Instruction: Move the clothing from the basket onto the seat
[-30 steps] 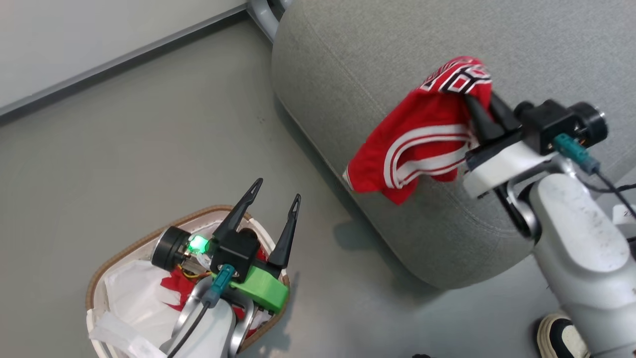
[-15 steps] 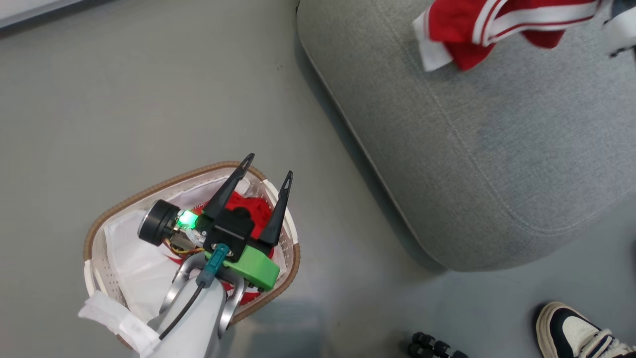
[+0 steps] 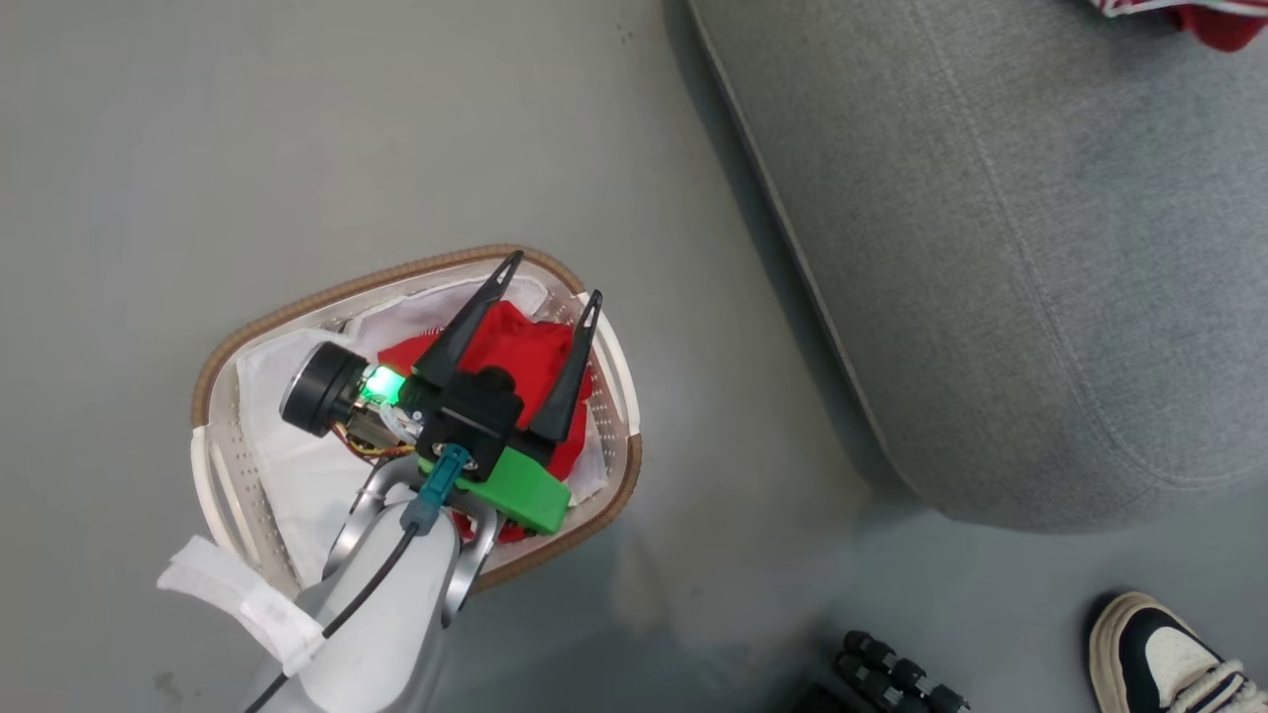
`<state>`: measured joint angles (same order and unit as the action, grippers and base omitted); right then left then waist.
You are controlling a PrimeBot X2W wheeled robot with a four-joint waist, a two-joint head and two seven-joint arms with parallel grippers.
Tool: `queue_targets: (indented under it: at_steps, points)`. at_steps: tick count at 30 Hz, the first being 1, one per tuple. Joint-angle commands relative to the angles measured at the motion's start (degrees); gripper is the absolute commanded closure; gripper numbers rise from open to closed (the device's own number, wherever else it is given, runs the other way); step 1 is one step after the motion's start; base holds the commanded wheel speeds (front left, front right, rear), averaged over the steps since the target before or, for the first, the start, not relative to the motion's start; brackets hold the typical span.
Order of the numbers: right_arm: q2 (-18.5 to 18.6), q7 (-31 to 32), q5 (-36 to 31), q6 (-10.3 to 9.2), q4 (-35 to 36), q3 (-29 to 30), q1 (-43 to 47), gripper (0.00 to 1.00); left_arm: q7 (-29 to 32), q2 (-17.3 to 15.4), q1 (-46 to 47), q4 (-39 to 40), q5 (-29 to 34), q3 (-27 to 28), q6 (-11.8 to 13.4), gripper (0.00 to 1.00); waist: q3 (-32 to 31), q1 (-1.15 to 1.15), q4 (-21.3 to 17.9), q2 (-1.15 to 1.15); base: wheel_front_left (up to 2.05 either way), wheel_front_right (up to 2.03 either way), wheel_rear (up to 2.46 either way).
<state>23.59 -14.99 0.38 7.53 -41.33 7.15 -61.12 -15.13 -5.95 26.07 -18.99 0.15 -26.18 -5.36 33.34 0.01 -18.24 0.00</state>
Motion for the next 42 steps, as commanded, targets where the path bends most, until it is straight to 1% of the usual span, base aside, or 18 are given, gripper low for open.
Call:
queue_targets:
  at_steps: [1, 5, 6, 7, 8, 9, 14, 18, 24, 27, 32, 38, 42]
  points:
    - [-0.5, -0.3, -0.7, -0.08, -0.5, 0.8, 1.5, 1.00, 0.0, -0.1, 1.2, 0.0, -0.1, 0.1, 0.4, 0.00, 1.8, -0.01, 1.7, 0.00, 0.00, 0.00, 0.00]
    - [-3.1, -0.3, -0.2, -0.08, -2.2, 4.2, 4.4, 1.00, 0.0, -0.5, 1.5, 0.5, -0.5, 0.6, 0.8, 0.00, 2.3, -0.01, 2.1, 0.00, 0.00, 0.00, 0.00]
    - [-3.8, -0.3, 0.2, -0.08, -2.7, 5.4, 5.2, 0.98, 0.0, -0.6, 1.6, 0.8, -0.6, 0.7, 0.9, 0.00, 2.3, -0.01, 2.3, 0.00, 0.00, 0.00, 0.00]
    - [-4.1, -0.3, -0.1, -0.08, -2.7, 6.0, 5.9, 0.67, 0.0, -0.8, 1.7, 0.9, -0.7, 0.9, 0.9, 0.00, 2.4, -0.01, 2.3, 0.00, 0.00, 0.00, 0.00]
    - [-4.5, -0.3, -0.3, -0.08, -2.8, 6.7, 6.7, 0.32, 0.0, -1.0, 1.7, 1.1, -0.9, 1.0, 0.9, 0.00, 2.4, -0.01, 2.4, 0.00, 0.00, 0.00, 0.00]
    - [-5.5, -0.3, -0.2, -0.08, -2.5, 8.1, 8.3, 0.00, 0.0, -1.4, 1.8, 1.1, -1.1, 1.4, 1.0, 0.00, 2.3, -0.01, 2.4, 0.00, 0.00, 0.00, 0.00]
    - [-7.6, -0.3, -0.4, -0.08, -1.1, 10.6, 12.9, 0.00, 0.0, -1.5, 1.4, 1.2, -1.6, 2.3, 1.8, 0.00, 1.0, -0.01, 2.1, 0.00, 0.00, 0.00, 0.00]
    - [-9.3, -0.3, -1.0, -0.08, 1.3, 11.9, 18.2, 0.00, 0.0, -1.3, 0.0, 1.4, -2.0, 3.2, 2.5, 0.00, -1.2, -0.01, 1.6, 0.00, 0.00, 0.00, 0.00]
    - [-10.5, -0.3, -1.1, -0.08, 3.1, 13.1, 23.8, 0.00, 0.0, -1.0, -1.6, 1.0, -2.5, 4.5, 3.0, 0.00, -4.1, -0.01, 1.6, 0.00, 0.00, 0.00, 0.00]
    - [-10.9, -0.3, -1.2, -0.08, 4.8, 12.1, 26.2, 0.00, 0.0, -0.8, -2.7, 0.7, -3.0, 5.2, 3.3, 0.00, -5.8, -0.01, 2.0, 0.00, 0.00, 0.00, 0.00]
    - [-11.5, -0.3, -0.5, -0.08, 8.8, 8.7, 30.5, 0.00, 0.0, 0.1, -4.6, 0.6, -3.6, 6.7, 3.9, 0.00, -8.8, -0.01, 3.4, 0.00, 0.00, 0.00, 0.00]
    - [-12.0, -0.3, 1.0, -0.08, 11.5, 3.8, 33.0, 0.00, 0.0, 1.1, -6.7, 0.7, -4.6, 8.9, 4.5, 0.00, -11.8, -0.01, 6.6, 0.00, 0.00, 0.00, 0.00]
    - [-13.4, -0.3, 2.1, -0.08, 12.3, 1.6, 34.0, 0.00, 0.0, 1.8, -8.3, 0.7, -5.2, 10.7, 5.0, 0.00, -13.5, -0.01, 9.3, 0.00, 0.00, 0.00, 0.00]
